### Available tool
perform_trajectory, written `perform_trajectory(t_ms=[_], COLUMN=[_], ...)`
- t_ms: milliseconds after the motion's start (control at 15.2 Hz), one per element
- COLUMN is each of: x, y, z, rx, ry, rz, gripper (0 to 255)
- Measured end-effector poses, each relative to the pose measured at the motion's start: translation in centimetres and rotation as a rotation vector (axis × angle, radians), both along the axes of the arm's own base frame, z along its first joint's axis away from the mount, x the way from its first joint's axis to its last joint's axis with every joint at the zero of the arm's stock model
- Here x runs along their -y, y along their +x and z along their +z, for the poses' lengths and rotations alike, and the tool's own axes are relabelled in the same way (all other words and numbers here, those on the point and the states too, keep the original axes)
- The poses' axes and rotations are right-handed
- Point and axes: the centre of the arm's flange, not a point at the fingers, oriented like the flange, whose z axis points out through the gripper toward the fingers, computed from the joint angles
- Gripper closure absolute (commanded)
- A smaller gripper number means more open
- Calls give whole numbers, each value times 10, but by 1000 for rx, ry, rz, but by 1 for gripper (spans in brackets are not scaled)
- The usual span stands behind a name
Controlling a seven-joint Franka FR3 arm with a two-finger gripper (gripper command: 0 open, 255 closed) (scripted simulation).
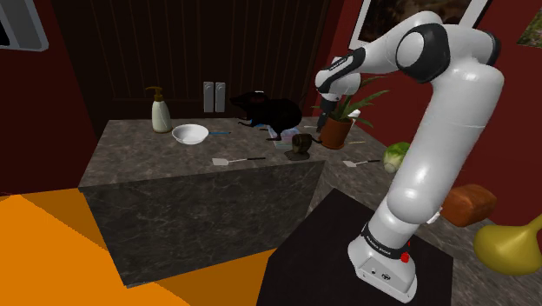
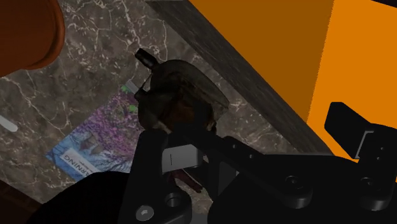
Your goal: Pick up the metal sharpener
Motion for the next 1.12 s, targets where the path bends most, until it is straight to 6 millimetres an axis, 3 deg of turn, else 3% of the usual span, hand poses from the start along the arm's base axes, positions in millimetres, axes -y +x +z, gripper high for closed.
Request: perform_trajectory(t_ms=[726, 1122], x=[106, 115], y=[42, 48], z=[-94, -129], rx=[-45, -49], ry=[5, 7], rz=[42, 47], gripper=[0, 0])
